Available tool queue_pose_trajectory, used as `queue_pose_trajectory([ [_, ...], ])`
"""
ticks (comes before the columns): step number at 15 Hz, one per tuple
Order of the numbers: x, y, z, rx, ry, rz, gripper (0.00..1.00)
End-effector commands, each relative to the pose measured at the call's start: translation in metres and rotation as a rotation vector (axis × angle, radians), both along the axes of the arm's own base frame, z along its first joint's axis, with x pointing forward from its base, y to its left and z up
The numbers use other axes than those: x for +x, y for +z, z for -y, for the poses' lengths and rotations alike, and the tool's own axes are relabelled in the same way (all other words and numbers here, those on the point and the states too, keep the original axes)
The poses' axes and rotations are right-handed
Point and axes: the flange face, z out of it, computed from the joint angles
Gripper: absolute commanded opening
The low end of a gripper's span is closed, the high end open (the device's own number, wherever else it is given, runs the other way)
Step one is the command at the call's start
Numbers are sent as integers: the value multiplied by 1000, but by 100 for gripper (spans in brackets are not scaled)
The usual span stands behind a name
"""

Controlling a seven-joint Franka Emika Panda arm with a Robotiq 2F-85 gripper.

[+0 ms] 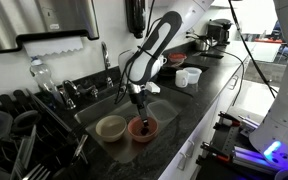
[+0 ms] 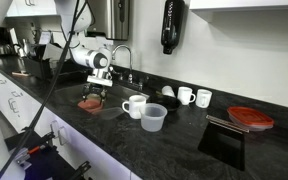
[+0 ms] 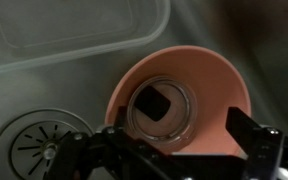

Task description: Take the pink bowl out of the sink and put it in the dish rack

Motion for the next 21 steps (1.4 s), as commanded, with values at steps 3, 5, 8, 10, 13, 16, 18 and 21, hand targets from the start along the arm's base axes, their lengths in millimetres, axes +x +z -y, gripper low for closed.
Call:
queue_pose_trajectory([
  [3,21,11,8,-16,32,20,100],
  [5,23,12,13,-19,25,20,100],
  [8,23,1,20,-20,17,-7,100],
  [10,24,-12,25,-24,10,-33,100],
  [13,27,-30,31,-28,1,-61,100],
  [16,35,-35,35,-26,-12,-65,66],
  [18,40,-30,36,-29,-20,-53,52],
  [21,44,-25,40,-32,-31,-44,31],
])
